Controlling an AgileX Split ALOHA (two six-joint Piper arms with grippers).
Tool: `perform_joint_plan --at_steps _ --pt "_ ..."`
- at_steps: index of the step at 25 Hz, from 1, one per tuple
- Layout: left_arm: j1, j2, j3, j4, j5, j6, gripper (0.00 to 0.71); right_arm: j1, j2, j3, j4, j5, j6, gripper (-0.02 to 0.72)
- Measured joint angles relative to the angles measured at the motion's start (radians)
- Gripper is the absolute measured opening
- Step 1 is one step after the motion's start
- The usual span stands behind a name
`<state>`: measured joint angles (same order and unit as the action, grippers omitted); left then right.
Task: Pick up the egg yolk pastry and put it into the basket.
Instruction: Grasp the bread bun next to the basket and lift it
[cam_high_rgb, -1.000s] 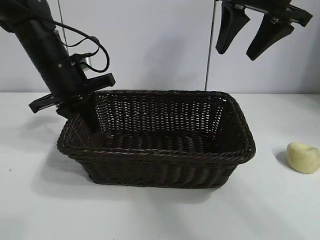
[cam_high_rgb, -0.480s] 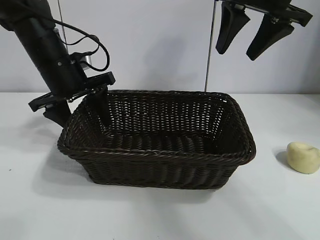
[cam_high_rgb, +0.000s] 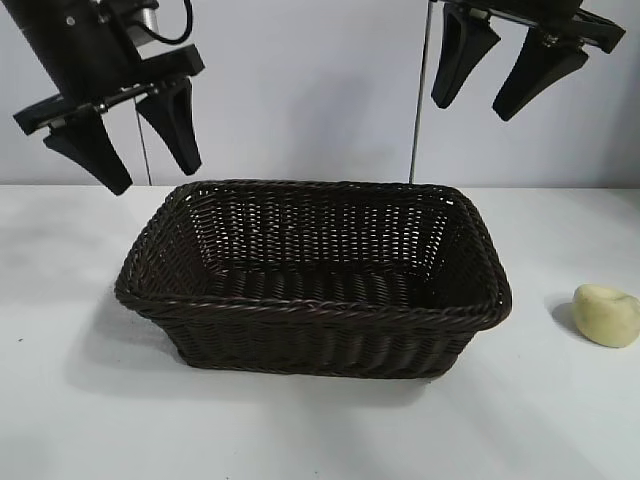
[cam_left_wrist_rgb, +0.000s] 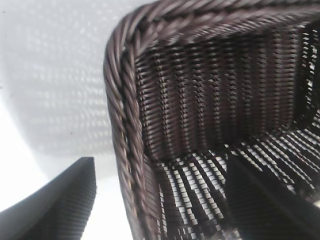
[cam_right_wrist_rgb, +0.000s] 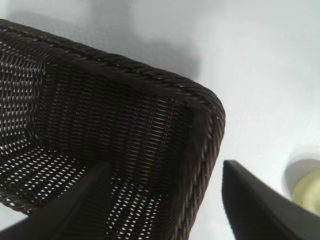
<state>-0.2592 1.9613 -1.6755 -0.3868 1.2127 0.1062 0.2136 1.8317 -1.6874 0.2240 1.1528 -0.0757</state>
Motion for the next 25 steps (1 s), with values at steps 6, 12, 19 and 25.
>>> perform_joint_plan --at_steps 6,12,19,25 --pt "0.000 -0.095 0.000 0.000 0.013 0.000 0.526 0.000 0.000 0.000 0.000 0.000 0.000 0.466" --pt "0.000 -0.166 0.014 -0.027 -0.002 -0.004 0.526 0.000 0.000 0.000 0.000 0.000 0.000 0.466" --pt "0.000 -0.188 0.200 -0.136 -0.186 -0.004 0.526 0.000 0.000 0.000 0.000 0.000 0.000 0.466" --pt "0.000 -0.188 0.317 -0.143 -0.274 -0.004 0.526 0.000 0.000 0.000 0.000 0.000 0.000 0.466"
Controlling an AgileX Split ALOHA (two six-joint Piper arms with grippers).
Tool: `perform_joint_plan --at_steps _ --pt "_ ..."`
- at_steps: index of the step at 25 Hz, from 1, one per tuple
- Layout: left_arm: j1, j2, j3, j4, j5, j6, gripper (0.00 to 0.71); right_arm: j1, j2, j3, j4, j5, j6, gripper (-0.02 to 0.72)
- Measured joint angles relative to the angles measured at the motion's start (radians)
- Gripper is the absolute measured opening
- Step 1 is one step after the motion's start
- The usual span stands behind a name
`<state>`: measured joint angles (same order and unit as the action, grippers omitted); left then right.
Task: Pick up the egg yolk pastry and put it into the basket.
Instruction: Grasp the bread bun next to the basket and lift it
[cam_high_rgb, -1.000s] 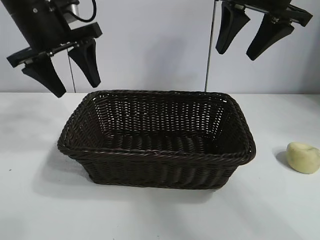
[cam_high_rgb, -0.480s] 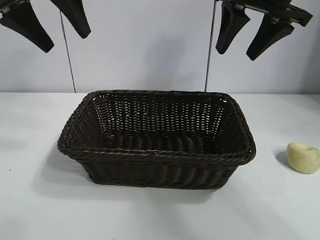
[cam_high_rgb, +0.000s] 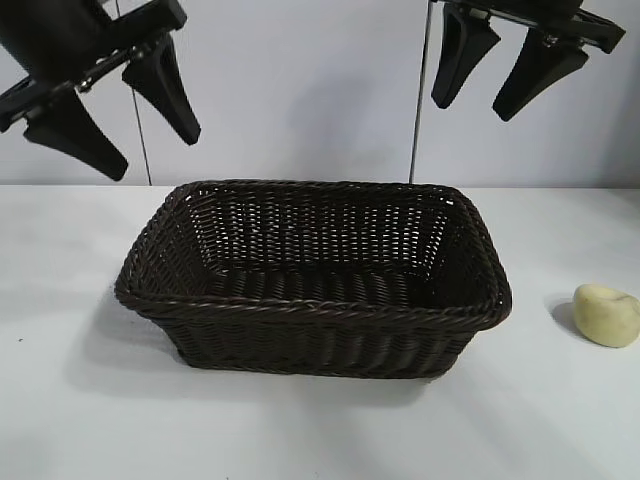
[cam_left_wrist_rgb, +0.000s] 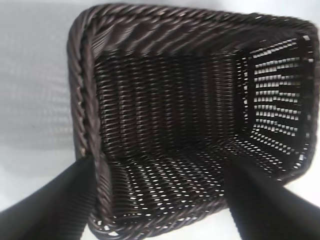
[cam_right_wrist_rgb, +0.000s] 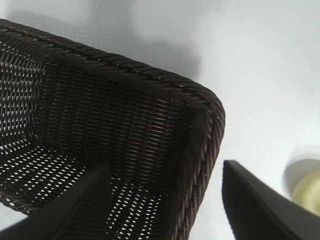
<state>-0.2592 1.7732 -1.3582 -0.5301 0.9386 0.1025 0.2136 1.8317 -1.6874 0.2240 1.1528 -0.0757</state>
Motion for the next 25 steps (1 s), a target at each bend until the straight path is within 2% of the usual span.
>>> perform_joint_plan --at_steps 9,18,20,23,25 --pt "0.000 0.000 0.006 -0.066 -0.020 0.000 0.526 0.000 0.000 0.000 0.000 0.000 0.000 0.466" --pt "0.000 0.000 0.006 -0.068 -0.025 0.000 0.526 0.000 0.000 0.000 -0.004 0.005 0.000 0.466" --pt "0.000 0.000 0.006 -0.068 -0.025 0.000 0.526 0.000 0.000 0.000 -0.038 0.017 0.000 0.466" --pt "0.000 0.000 0.006 -0.069 -0.026 0.000 0.526 -0.002 0.000 0.000 -0.129 0.042 0.001 0.466" --pt "0.000 0.000 0.006 -0.070 -0.027 0.000 0.526 -0.013 0.000 0.000 -0.166 0.060 0.001 0.466"
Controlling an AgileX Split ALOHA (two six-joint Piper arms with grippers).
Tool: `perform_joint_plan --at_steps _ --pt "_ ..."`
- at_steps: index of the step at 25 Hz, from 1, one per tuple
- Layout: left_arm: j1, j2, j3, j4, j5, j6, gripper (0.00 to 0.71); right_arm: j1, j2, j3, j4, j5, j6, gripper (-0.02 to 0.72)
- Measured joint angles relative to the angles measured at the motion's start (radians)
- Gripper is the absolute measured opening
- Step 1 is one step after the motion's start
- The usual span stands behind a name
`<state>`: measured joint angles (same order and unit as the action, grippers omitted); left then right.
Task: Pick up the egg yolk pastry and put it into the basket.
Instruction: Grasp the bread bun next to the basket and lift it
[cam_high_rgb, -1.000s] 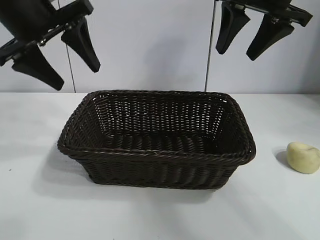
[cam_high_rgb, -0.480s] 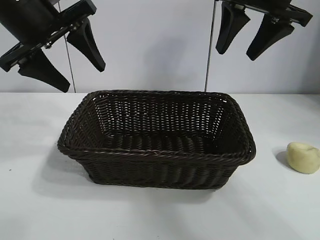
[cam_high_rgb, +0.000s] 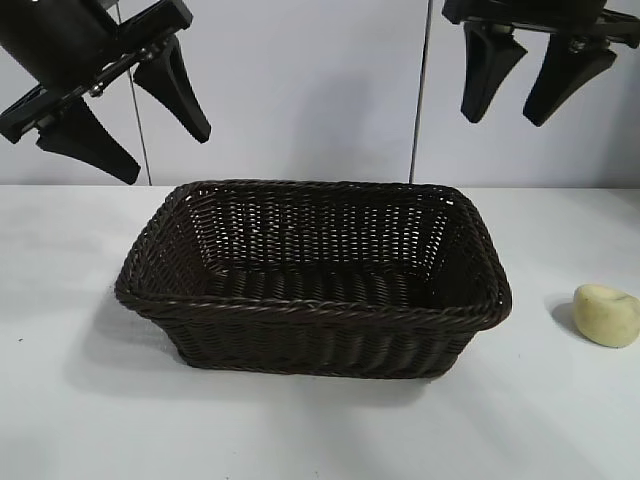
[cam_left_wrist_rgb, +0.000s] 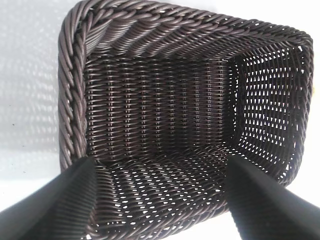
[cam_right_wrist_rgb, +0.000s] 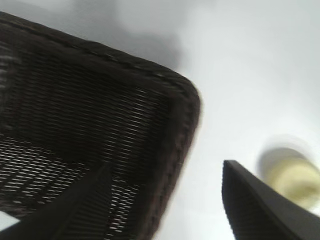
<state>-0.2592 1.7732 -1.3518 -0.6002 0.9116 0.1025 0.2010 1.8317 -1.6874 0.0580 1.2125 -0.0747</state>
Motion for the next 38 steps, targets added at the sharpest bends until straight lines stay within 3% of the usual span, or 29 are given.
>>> perform_joint_plan --at_steps 7,13,21,26,38 --pt "0.000 0.000 0.000 0.000 -0.010 0.000 0.526 -0.128 0.000 0.000 -0.002 0.019 0.000 0.466" --pt "0.000 0.000 0.000 0.000 -0.010 0.000 0.526 -0.246 0.000 0.000 0.046 0.019 0.003 0.466" --pt "0.000 0.000 0.000 0.000 -0.010 0.000 0.526 -0.258 -0.056 0.113 0.047 0.018 -0.002 0.466" --pt "0.000 0.000 0.001 -0.001 -0.011 0.000 0.526 -0.258 -0.083 0.254 -0.001 0.019 -0.005 0.466" --pt "0.000 0.000 0.001 -0.001 -0.018 0.000 0.526 -0.258 -0.084 0.385 -0.020 -0.162 0.031 0.466"
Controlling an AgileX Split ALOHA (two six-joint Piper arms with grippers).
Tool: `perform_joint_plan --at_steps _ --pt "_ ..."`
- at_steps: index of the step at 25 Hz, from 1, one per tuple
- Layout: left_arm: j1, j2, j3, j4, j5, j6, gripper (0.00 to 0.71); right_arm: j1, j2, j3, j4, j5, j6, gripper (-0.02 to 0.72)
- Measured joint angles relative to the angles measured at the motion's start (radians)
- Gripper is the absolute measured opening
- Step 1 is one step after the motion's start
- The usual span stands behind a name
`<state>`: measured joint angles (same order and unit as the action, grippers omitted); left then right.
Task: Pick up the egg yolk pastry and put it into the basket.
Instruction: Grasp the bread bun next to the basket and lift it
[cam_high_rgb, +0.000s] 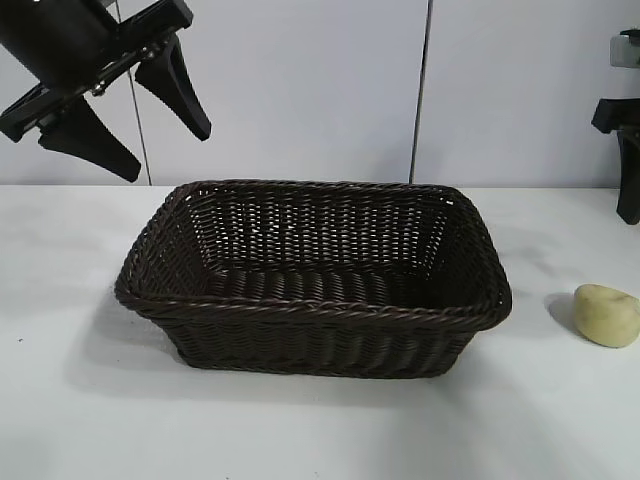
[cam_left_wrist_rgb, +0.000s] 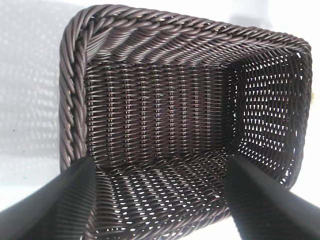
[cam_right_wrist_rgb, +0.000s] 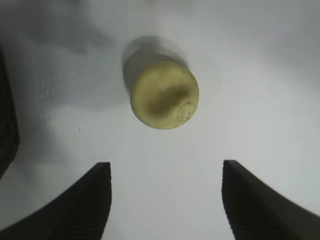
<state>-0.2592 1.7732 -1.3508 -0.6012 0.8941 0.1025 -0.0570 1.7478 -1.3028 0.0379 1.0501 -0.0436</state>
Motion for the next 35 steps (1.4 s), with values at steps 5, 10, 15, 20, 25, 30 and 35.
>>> perform_joint_plan --at_steps 5,10,15,20,25,30,35 --pt "0.000 0.000 0.000 0.000 0.000 0.000 0.526 0.000 0.054 0.009 0.005 -0.050 0.006 0.466" --pt "0.000 0.000 0.000 0.000 -0.001 0.000 0.526 0.000 0.165 0.009 0.042 -0.114 0.011 0.466" --pt "0.000 0.000 0.000 0.000 -0.001 0.000 0.526 0.000 0.255 0.009 0.047 -0.133 0.019 0.466" --pt "0.000 0.000 0.000 0.000 0.000 0.000 0.526 0.000 0.287 0.009 0.032 -0.166 0.044 0.465" --pt "0.000 0.000 0.000 0.000 0.001 0.000 0.526 0.000 0.290 0.009 -0.003 -0.178 0.063 0.250" --pt "0.000 0.000 0.000 0.000 0.004 0.000 0.526 0.000 0.290 0.008 -0.008 -0.156 0.066 0.088" --pt "0.000 0.000 0.000 0.000 0.006 0.000 0.526 0.000 0.286 -0.053 0.017 -0.075 0.064 0.075"
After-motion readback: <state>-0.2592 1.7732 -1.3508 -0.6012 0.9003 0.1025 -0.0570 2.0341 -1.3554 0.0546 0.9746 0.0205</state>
